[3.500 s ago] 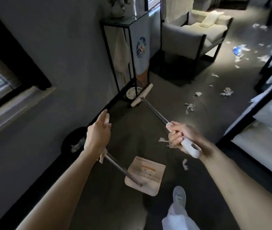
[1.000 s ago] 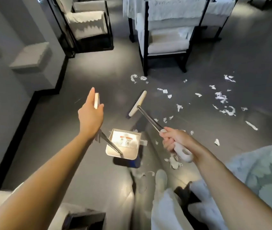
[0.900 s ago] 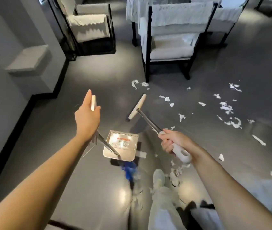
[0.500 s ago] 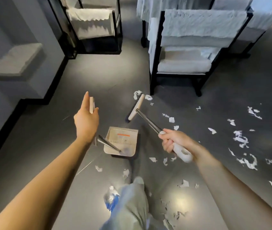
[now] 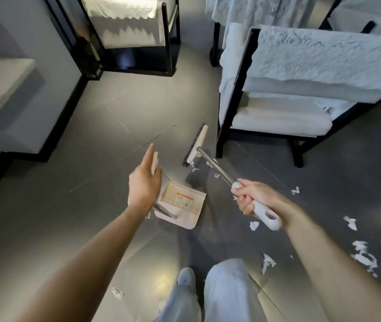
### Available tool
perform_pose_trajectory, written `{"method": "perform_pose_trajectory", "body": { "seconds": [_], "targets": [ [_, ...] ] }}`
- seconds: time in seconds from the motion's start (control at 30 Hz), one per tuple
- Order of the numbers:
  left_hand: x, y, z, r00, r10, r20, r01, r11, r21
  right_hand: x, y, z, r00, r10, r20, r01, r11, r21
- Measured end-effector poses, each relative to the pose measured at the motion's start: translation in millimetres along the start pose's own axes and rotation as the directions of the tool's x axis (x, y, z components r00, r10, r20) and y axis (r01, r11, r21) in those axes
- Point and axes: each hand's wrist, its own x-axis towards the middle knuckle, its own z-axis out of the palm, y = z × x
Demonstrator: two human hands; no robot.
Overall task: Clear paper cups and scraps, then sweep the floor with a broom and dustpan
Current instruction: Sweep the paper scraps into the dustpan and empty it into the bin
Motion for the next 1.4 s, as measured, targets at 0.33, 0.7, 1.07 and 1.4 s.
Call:
{"method": "perform_pose_trajectory", "body": {
  "seconds": [0.33, 0.7, 1.07, 1.4],
  "targets": [
    [121, 24, 85, 0.993, -0.114, -0.004, 0.114, 0.993, 0.027, 170, -166, -48, 0.999, 0.034, -0.032, -0.045, 0.900, -0.433],
    [193, 40, 117, 0.989, -0.096, -0.109, 0.099, 0.995, 0.023, 228, -170, -86, 0.951, 0.245, -0.188, -0.301, 0.608, -0.734],
    [214, 53, 118, 0.997, -0.070, 0.037, 0.072, 0.996, -0.043, 143, -190, -122, 0.890, 0.425, -0.164, -0.403, 0.565, -0.720],
    [183, 58, 120, 0.973, 0.043, 0.226, -0.055, 0.997, 0.047, 99, -158, -160, 0.918, 0.272, -0.289, -0.396, 0.657, -0.641]
  ]
}}
